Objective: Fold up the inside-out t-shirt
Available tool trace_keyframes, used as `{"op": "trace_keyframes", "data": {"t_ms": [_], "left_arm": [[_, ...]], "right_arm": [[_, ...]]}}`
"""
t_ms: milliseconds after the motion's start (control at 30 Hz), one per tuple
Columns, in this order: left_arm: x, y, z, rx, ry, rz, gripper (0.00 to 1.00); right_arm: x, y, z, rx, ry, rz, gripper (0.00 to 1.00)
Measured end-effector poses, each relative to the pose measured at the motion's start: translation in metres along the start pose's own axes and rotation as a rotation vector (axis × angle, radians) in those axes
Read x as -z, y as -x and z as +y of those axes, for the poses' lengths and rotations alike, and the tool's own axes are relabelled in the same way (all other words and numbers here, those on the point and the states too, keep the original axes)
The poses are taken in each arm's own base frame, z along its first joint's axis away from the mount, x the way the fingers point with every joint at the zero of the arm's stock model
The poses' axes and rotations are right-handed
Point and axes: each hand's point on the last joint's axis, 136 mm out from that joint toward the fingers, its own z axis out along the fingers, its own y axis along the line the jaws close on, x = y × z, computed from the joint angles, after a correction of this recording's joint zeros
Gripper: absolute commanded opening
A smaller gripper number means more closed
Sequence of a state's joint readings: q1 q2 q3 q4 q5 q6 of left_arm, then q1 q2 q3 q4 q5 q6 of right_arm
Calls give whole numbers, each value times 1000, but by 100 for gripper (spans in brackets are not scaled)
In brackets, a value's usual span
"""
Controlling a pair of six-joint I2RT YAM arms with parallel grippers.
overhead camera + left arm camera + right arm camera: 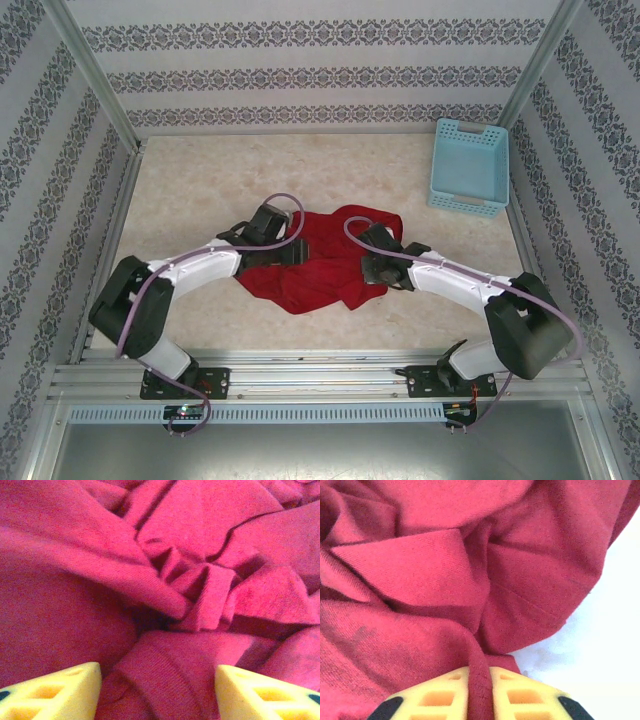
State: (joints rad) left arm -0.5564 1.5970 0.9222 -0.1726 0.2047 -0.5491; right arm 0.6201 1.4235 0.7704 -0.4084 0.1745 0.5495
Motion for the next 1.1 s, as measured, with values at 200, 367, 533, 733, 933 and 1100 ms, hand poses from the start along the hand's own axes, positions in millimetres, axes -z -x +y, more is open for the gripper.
{"op": "trace_keyframes", "data": {"t_ms": [200, 367, 533, 733, 933, 1100], "left_arm": [[-8, -2, -3, 7, -12, 25, 6], [26, -12, -12, -17, -44, -35, 5], [48, -46, -51, -92, -133, -40, 17], [52, -58, -51, -85, -131, -48, 60], [91, -24, -11, -24, -20, -221, 86], [100, -7, 77, 114, 262, -257, 89]], "right_arm": [[-14, 12, 7, 7, -5, 14, 2], [-47, 50, 34, 5, 27, 27, 1], [-71, 102, 74, 16, 104, -8, 4], [-62, 150, 76, -1, 139, -81, 44], [-15, 143, 53, 16, 131, -135, 64], [31, 97, 98, 127, 231, -159, 73]]}}
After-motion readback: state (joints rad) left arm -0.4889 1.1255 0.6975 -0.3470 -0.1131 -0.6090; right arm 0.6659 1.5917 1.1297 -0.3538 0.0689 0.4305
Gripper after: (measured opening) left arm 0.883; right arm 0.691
